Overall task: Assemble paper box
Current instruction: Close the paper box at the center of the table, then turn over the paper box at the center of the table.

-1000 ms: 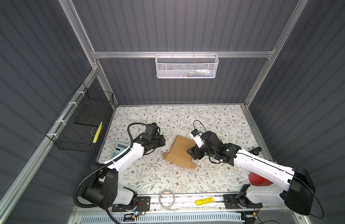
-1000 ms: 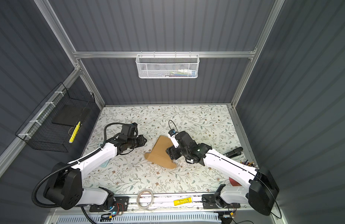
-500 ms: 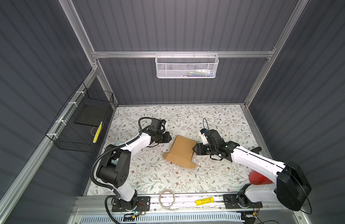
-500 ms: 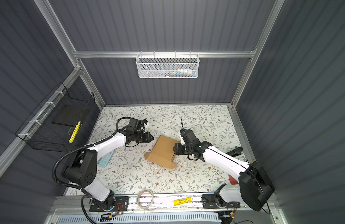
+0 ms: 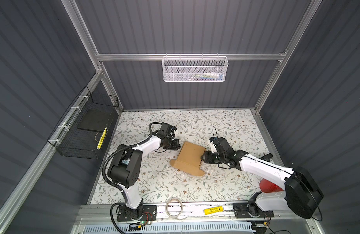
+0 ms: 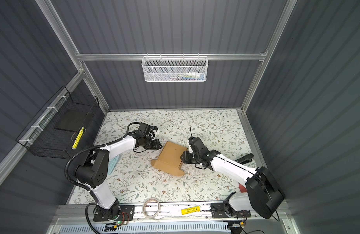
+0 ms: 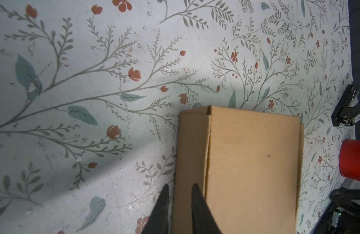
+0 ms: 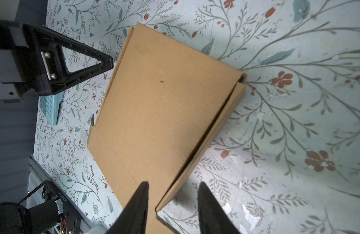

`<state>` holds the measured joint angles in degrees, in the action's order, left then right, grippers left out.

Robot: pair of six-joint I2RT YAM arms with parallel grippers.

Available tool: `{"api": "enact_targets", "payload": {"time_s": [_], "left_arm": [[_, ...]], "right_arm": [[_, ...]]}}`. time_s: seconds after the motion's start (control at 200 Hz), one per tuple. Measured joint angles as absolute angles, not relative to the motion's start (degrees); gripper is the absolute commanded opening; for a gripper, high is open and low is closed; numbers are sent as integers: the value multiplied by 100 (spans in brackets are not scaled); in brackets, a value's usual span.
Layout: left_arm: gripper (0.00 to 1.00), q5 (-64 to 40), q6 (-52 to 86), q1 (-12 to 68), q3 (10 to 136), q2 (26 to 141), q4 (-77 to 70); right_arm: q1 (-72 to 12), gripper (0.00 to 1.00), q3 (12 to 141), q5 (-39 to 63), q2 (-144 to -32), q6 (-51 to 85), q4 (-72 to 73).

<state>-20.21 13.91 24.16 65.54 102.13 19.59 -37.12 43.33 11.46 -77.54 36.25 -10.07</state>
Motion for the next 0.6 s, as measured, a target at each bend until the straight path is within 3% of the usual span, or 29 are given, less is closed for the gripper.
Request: {"api": "enact_targets", "payload": {"time_s": [0.6], "left_arm": [[20, -2176, 1391, 2416, 6285, 10210, 1911]], "right_arm": [[-3651, 40, 4281, 1234, -7920, 3625, -812]]}}
